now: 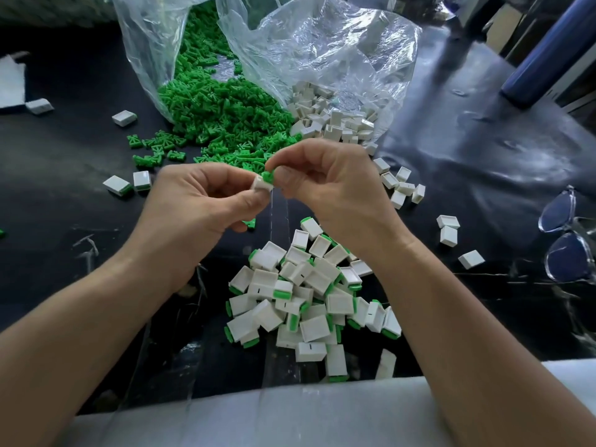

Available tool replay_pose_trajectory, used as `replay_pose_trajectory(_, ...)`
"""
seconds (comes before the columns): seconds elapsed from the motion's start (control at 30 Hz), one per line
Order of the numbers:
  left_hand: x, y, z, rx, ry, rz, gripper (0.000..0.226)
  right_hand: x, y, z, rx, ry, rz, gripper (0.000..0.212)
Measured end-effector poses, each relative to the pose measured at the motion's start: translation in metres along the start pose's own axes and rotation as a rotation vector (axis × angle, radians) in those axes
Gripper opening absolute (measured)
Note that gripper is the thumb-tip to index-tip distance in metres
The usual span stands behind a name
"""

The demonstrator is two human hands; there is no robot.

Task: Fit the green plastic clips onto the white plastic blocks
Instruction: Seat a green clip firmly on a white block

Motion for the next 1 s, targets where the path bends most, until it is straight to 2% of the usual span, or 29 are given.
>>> replay_pose_trajectory(0.33,0.000,0.003,-0.001,-0.029,-0.021,-0.003,0.014,0.009,0.003,0.000,-0.049,0.076,-0.091,0.008)
replay_pose_trajectory(0.53,0.002,0.001,-0.001,-0.018,0.014,0.025,0.012,0.005,0.010,-0.004,-0.179,0.057,-0.252,0.018)
replay_pose_trajectory(0.77,0.001,0.006,-0.004,-0.143,0.073,0.160,0.009,-0.001,0.010,-0.007,-0.367,-0.022,-0.479,0.018)
replay_pose_trajectory(0.93,0.001,0.007,-0.004,-0.181,0.079,0.142,0.006,-0.005,0.012,-0.009,-0.416,-0.042,-0.550,0.021)
replay_pose_trajectory(1.0,0.002,0.007,-0.005,-0.203,0.106,0.212,0.007,-0.005,0.014,-0.010,-0.443,-0.042,-0.607,0.027)
Point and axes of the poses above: each hand's wrist, its own z-axis towards the middle knuckle, its own y-axis out of the palm, x = y × z, the point moved 6 cm from there along z, towards the middle knuckle, and after that the axes turned 2 degrees about y, right-handed, at the moved point
